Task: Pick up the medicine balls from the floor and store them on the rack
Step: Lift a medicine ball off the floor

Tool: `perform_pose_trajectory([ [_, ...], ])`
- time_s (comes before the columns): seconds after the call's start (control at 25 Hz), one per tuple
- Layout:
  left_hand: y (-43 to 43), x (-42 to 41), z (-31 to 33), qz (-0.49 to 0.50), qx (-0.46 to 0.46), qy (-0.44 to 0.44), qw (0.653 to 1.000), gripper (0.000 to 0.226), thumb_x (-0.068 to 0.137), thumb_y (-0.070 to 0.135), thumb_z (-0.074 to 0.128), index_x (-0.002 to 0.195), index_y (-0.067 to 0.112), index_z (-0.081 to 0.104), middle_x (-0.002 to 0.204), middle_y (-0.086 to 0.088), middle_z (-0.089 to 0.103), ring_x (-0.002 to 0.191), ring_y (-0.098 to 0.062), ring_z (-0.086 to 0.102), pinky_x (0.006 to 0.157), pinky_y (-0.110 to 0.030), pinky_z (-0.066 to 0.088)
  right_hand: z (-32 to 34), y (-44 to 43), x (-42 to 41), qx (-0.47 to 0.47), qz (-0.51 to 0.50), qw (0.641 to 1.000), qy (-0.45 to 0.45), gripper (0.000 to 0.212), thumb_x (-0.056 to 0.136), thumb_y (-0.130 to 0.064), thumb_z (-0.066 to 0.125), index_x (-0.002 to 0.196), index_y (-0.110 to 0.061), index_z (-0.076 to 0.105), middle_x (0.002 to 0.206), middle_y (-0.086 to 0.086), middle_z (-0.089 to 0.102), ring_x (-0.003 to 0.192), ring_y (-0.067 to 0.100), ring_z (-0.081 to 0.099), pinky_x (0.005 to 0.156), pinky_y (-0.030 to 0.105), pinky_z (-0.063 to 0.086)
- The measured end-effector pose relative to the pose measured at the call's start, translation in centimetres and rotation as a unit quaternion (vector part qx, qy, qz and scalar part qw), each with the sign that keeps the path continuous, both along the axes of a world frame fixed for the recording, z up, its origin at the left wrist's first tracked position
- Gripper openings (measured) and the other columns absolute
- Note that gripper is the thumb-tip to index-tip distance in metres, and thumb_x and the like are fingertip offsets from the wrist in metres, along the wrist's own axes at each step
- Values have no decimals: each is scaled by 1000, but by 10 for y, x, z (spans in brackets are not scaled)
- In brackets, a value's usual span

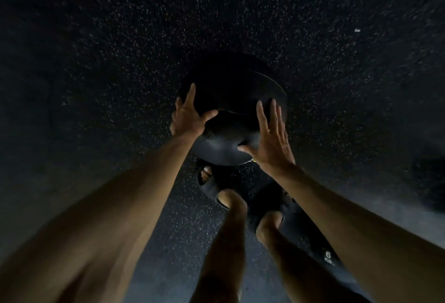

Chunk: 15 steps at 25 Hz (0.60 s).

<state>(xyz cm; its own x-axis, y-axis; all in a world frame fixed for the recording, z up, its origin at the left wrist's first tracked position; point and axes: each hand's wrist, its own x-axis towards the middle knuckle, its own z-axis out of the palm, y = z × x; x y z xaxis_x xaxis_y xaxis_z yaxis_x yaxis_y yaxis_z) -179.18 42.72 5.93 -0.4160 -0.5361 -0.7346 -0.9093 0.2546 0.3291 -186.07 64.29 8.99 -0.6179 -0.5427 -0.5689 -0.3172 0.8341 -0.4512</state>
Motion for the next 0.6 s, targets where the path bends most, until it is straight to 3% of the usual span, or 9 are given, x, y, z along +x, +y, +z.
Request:
perform_pose_trajectory([
  [0.08,-13,-3,0,65,-39,16,997,82,88,62,60,156,35,22,154,-15,37,139,-36,40,106,-51,39,-1,-34,-10,18,0,1000,5,122,80,-54,75,159,-32,-15,167,13,-17,154,32,-15,124,58,8],
  [0.16,-17,-8,2,142,-60,55,987,70,96,59,48,155,26,30,151,-16,42,137,-35,42,107,-47,38,-1,-67,-31,35,0,999,14,116,84,-56,71,159,-33,-15,168,13,-15,155,33,-12,125,57,7],
  [0.24,-17,-11,8,141,-47,91,985,72,98,59,44,157,23,24,156,-18,32,142,-37,33,112,-48,32,-2,-95,-65,60,6,998,16,111,86,-59,66,160,-32,-12,168,14,-10,155,34,-7,124,56,10],
  [0.4,-12,-10,18,12,-24,104,994,107,81,76,53,158,33,-7,165,-21,-1,151,-39,8,118,-55,17,-3,-146,-137,85,-16,996,-10,101,90,-63,58,162,-28,-5,170,11,-1,156,32,1,125,52,10],
  [0.48,-17,-28,17,29,-22,95,995,113,76,80,53,157,35,-12,164,-23,-6,151,-41,5,119,-58,16,-10,-170,-161,88,-46,995,-12,95,93,-67,49,162,-27,-3,170,8,3,156,30,2,125,52,8],
  [0.6,-47,-81,17,69,-54,70,994,100,83,76,48,158,37,-6,164,-25,0,149,-46,10,115,-60,25,-25,-211,-195,66,-78,995,5,84,97,-69,35,162,-22,10,169,10,11,156,29,7,125,51,8],
])
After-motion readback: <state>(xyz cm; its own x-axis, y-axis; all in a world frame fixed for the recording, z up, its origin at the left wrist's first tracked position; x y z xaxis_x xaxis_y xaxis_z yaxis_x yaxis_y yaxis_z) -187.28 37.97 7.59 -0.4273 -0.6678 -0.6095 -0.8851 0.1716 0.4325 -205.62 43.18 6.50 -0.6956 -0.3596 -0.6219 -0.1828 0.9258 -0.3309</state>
